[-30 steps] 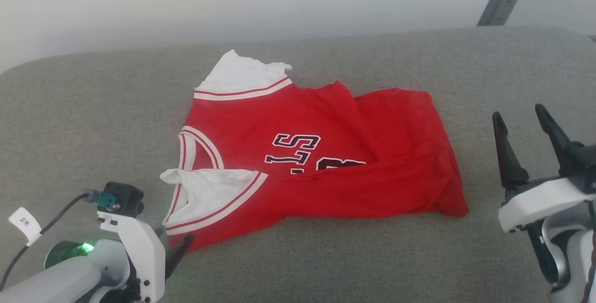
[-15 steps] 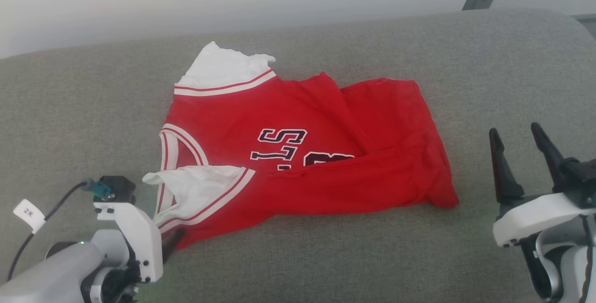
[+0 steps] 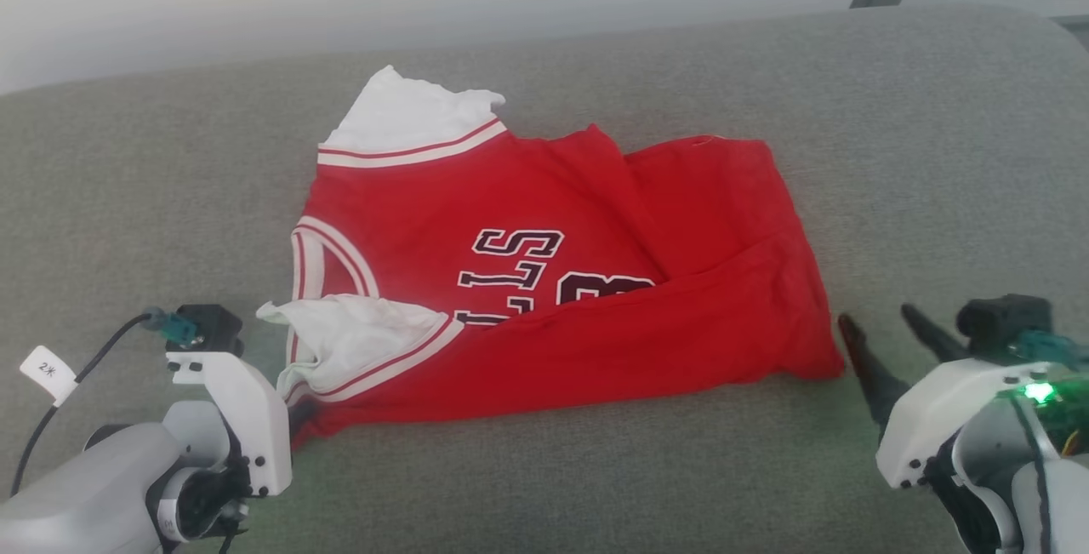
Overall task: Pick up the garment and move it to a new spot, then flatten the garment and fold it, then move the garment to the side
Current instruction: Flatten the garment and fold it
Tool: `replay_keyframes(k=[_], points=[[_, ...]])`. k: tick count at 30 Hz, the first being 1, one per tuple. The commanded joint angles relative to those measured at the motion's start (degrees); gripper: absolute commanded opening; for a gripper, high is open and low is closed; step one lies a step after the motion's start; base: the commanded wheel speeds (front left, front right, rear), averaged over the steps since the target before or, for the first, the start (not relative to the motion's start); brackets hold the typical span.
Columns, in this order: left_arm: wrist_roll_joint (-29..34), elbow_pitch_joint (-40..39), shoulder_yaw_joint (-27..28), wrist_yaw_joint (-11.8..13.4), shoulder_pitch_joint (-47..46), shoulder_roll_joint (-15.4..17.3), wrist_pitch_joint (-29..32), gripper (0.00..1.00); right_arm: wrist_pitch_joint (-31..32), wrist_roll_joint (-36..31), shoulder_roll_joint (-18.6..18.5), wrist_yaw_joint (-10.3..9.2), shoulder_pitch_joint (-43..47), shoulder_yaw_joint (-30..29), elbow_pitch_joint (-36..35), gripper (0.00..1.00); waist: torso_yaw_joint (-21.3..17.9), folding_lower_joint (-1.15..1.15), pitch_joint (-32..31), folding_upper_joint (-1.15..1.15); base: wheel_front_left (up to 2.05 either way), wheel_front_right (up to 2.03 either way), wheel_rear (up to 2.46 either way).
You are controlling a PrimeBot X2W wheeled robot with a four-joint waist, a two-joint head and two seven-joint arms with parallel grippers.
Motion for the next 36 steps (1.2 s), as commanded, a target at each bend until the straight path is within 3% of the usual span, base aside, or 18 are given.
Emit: replay_keyframes(k=[1, 11, 19, 20, 21, 22, 30, 36], points=[[0.5, 0.9, -1.1, -0.1, 1.0, -2.2, 0.3, 0.0, 1.7, 0.5, -0.8, -0.09, -0.8, 0.6, 0.7, 1.0, 0.3, 0.0, 0.2, 0.0, 0.0, 0.0, 0.0], [1.6, 1.1, -1.5, -1.2, -1.0, -3.9, 0.8, 0.0, 15.2, 5.3, -3.8, -0.07, -6.6, 5.1, 8.6, 1.0, 2.8, 0.0, 1.6, 0.0, 0.0, 0.0, 0.0], [2.5, 1.7, -1.4, -2.0, -2.6, -5.0, 0.7, 0.0, 23.8, 6.7, -2.4, -0.04, -11.3, 6.6, 16.9, 1.0, 4.5, 0.0, 2.9, 0.0, 0.0, 0.0, 0.0], [2.6, 1.8, -1.4, -2.1, -2.7, -5.0, 0.7, 0.0, 24.7, 6.7, -2.5, -0.03, -11.9, 7.1, 17.8, 0.59, 4.6, 0.0, 3.0, 0.0, 0.0, 0.0, 0.0], [2.6, 1.9, -1.3, -2.3, -2.9, -5.1, 0.6, 0.0, 25.1, 6.4, -2.9, -0.03, -12.4, 7.6, 18.4, 0.08, 4.8, 0.0, 3.1, 0.0, 0.0, 0.0, 0.0], [2.6, 2.1, -1.2, -2.4, -3.0, -5.1, 0.5, 0.0, 25.3, 6.2, -3.2, -0.04, -12.8, 7.6, 19.0, 0.0, 5.0, 0.0, 3.2, 0.0, 0.0, 0.0, 0.0], [2.2, 2.2, -0.7, -3.3, -3.5, -3.3, 1.1, 0.0, 25.0, 6.7, -5.5, -0.11, -15.6, 8.0, 20.1, 0.0, 5.9, 0.0, 2.7, 0.0, 0.0, 0.0, 0.0], [1.4, -1.1, -0.5, -2.1, -3.0, -0.5, 2.7, 0.0, 26.3, 8.1, -8.3, -0.12, -14.6, 9.3, 17.3, 0.0, 6.0, 0.0, 1.9, 0.0, 0.0, 0.0, 0.0]])
